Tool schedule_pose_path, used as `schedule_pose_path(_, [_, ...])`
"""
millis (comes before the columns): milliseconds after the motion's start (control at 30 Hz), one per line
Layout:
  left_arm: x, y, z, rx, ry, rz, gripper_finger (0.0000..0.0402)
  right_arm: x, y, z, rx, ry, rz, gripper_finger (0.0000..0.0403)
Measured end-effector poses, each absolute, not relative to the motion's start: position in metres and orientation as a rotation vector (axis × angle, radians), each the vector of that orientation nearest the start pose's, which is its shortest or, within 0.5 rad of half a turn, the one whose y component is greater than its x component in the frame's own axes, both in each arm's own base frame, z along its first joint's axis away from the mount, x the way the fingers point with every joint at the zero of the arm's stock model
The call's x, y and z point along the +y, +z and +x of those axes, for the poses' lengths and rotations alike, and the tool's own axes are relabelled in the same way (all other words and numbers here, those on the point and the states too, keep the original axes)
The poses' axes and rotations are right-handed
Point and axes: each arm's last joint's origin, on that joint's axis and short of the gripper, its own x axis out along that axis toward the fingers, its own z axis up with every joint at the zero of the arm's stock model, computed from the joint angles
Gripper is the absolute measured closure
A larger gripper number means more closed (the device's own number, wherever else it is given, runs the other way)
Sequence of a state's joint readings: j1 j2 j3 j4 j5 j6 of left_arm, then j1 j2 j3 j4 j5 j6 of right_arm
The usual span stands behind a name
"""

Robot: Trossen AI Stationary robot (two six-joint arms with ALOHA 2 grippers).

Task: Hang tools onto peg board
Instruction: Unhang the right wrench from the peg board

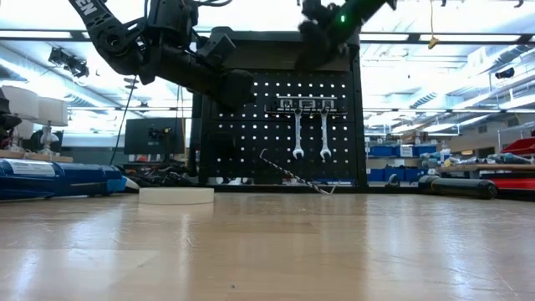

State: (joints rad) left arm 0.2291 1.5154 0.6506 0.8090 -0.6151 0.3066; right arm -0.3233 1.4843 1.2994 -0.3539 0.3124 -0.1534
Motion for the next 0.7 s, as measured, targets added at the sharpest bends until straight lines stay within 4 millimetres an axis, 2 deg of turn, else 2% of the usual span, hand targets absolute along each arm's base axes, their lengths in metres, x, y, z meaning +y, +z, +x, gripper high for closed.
schedule_pose_path(200, [0.085, 0.215, 0.29, 0.185, 0.829, 0.3, 0.0191, -0.136, 0.288, 0.304, 0.432, -0.744, -0.151, 0.0224])
schedule_pose_path(367, [0.084, 0.214, 0.29, 0.191, 0.826, 0.301, 0.0191, -0.159, 0.249, 0.279, 0.282, -0.922, -0.147, 0.0224])
schedule_pose_path(467, [0.084, 0.214, 0.29, 0.191, 0.826, 0.301, 0.0191, -0.166, 0.236, 0.265, 0.176, -0.981, -0.141, 0.0221])
schedule_pose_path(700, [0.084, 0.216, 0.29, 0.168, 0.804, 0.296, 0.0191, -0.17, 0.222, 0.252, 0.166, -1.07, -0.077, 0.0199])
